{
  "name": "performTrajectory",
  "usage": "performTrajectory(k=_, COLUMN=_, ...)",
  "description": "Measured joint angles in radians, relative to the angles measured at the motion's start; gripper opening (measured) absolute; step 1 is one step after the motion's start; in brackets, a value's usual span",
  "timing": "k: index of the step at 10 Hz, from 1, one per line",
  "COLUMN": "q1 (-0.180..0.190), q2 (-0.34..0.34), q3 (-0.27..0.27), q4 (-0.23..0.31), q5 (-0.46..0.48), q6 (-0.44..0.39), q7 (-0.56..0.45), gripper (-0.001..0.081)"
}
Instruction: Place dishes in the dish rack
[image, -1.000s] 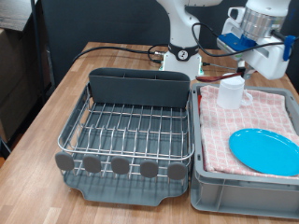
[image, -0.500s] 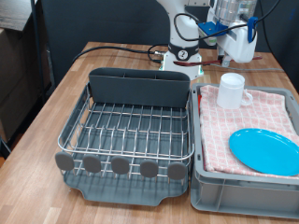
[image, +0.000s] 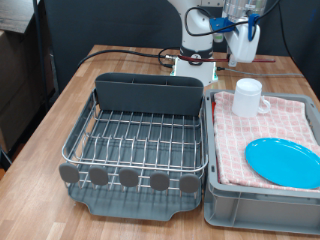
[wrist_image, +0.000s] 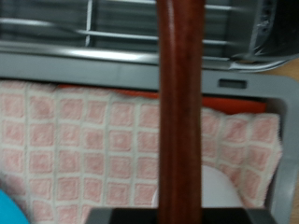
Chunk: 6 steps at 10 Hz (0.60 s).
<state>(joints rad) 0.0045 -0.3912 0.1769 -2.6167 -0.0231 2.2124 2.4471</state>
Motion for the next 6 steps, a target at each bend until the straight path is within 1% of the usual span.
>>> performTrajectory(k=4, q1=0.0, q2=-0.131, q3=-0.089, q4=-0.085, q5=0.007, q6=-0.052, q7=-0.036, gripper=0.0085)
performTrajectory(k=6, q1=0.002, q2=-0.169, q3=-0.151, q4=-0.122, q5=0.059, q6=-0.067, q7=-0.076, gripper=0.0085)
